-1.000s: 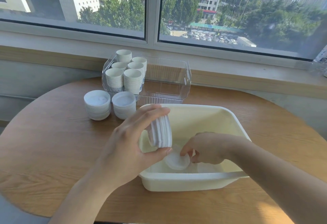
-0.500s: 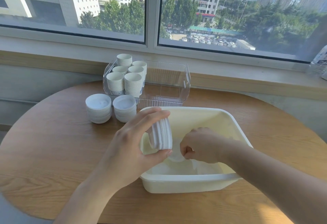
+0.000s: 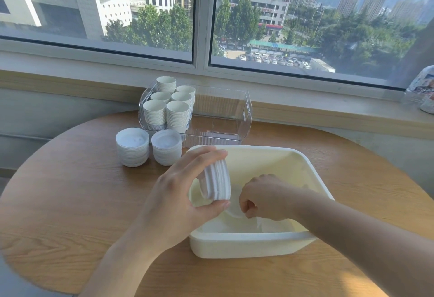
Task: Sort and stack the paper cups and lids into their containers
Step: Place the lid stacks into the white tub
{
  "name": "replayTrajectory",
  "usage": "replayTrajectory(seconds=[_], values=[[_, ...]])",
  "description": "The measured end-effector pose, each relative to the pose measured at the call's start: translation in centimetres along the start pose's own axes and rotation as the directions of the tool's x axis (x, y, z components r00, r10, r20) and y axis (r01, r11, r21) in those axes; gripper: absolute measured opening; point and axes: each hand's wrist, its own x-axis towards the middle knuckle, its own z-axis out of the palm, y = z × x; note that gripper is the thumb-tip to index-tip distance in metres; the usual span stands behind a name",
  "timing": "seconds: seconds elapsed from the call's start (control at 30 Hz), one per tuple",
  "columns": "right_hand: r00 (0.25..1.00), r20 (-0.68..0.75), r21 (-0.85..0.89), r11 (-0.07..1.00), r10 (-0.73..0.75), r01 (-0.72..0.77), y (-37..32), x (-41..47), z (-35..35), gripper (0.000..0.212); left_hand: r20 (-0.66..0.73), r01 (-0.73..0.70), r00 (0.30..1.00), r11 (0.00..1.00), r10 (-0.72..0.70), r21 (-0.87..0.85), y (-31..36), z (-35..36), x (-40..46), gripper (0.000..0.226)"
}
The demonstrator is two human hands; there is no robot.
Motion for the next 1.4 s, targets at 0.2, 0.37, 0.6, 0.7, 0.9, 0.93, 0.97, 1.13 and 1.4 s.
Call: replayTrajectory(seconds=[0.2, 0.37, 0.6, 0.7, 0.9, 0.93, 0.97, 1.13, 1.4], values=[[0.999, 0.023, 0.009, 0.999, 0.033, -0.033, -0.1, 0.1, -0.2, 0.015, 0.0, -0.006, 1.0, 1.0, 0.006, -0.008, -0.1, 0.0, -0.1, 0.077], [0.991, -0.125, 0.114, 0.993, 0.048, -0.034, -0.5, -0.3, -0.8, 0.016, 0.004, -0.008, 1.0, 1.0, 0.008, -0.009, -0.1, -0.1, -0.1, 0.076], [0.904, -0.38, 0.442, 0.897, 0.194, -0.007, -0.5, -2.8, -2.3, 0.011, -0.005, 0.013, 1.0, 1.0, -0.013, -0.002, 0.2, -0.3, -0.1, 0.075], [0.844, -0.459, 0.567, 0.823, 0.278, 0.037, -0.8, -4.5, -3.0, 0.013, -0.034, 0.035, 0.999, 0.999, -0.036, -0.025, 0.4, -0.4, -0.1, 0.076], [0.7, -0.614, 0.702, 0.658, 0.365, 0.273, -1.7, -7.5, -3.8, 0.013, -0.116, 0.079, 0.99, 0.997, -0.081, -0.02, 1.1, -0.1, 0.1, 0.077], [0.686, -0.63, 0.707, 0.634, 0.363, 0.314, -2.0, -8.0, -3.9, 0.013, -0.129, 0.083, 0.988, 0.996, -0.086, -0.027, 1.3, 0.0, 0.2, 0.078], [0.673, -0.649, 0.703, 0.619, 0.356, 0.35, -2.3, -8.4, -4.0, 0.014, -0.137, 0.087, 0.986, 0.995, -0.092, -0.042, 1.5, 0.1, 0.3, 0.078], [0.66, -0.71, 0.639, 0.619, 0.245, 0.457, -3.7, -9.7, -3.9, 0.011, -0.126, 0.118, 0.983, 0.983, -0.136, -0.144, 2.9, 0.5, 0.5, 0.072], [0.705, -0.697, 0.625, 0.596, 0.134, 0.504, -3.4, -10.3, -3.0, 0.012, -0.083, 0.111, 0.988, 0.975, -0.129, -0.19, 4.3, 0.6, 0.1, 0.072]])
